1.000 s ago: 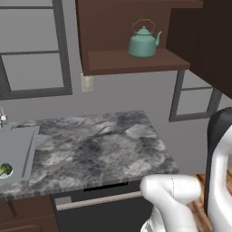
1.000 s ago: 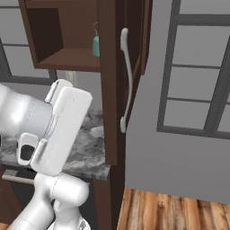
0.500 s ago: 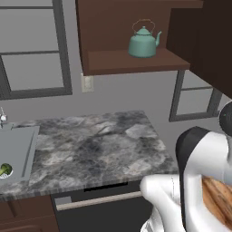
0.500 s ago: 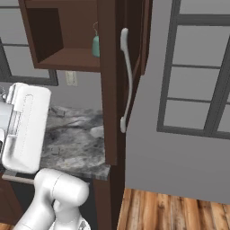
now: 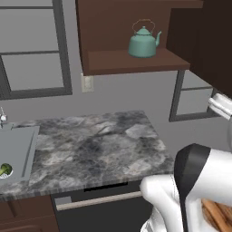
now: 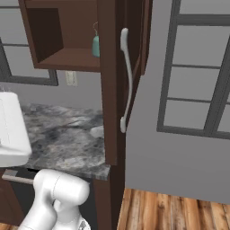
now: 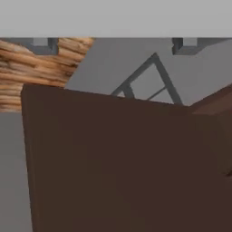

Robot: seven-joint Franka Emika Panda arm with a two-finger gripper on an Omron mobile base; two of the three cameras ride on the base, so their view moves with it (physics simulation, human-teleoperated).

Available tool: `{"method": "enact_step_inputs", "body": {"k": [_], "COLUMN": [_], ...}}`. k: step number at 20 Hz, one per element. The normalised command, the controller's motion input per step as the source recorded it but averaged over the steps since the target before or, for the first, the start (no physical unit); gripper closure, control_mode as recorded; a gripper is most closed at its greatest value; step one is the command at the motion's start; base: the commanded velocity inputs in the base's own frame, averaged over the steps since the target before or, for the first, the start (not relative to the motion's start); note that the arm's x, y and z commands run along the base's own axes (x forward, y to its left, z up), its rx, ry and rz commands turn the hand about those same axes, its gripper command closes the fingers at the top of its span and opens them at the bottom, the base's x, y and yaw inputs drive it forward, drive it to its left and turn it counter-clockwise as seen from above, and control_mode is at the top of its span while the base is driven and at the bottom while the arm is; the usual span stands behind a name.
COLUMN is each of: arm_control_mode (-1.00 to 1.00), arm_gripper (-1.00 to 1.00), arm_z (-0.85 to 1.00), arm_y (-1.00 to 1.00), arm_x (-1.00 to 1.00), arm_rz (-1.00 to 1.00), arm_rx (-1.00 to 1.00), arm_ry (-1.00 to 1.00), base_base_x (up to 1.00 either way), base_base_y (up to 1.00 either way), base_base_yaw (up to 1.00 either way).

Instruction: Open the cabinet, pick the kettle from the cabinet, and place it in the sink.

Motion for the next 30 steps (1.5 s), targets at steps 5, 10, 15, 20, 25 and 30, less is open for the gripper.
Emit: {"method": "enact_step_inputs", "body": {"k": [5,10,15,20,25,30], "arm_control_mode": [-1.0,-1.0,-1.0,-1.0,-1.0,-1.0], "arm_gripper": [-1.0,-1.0,-1.0,-1.0,-1.0,-1.0], "arm_z": [0.19,0.18,0.18,0.19,0.14,0.01], "arm_y": [0.44,0.4,0.37,0.3,0.19,-0.01], "arm_x": [0.0,0.07,0.21,0.36,0.45,0.45], "arm_rz": [0.43,0.4,0.34,0.24,0.16,0.08], "arm_rx": [-0.19,-0.1,-0.03,-0.01,0.0,0.0], "arm_ry": [0.2,0.19,0.18,0.19,0.17,0.11], "base_base_x": [0.0,0.0,0.0,0.0,0.0,0.0], "base_base_y": [0.0,0.0,0.0,0.0,0.0,0.0], "base_base_yaw": [0.0,0.0,0.0,0.0,0.0,0.0]}}
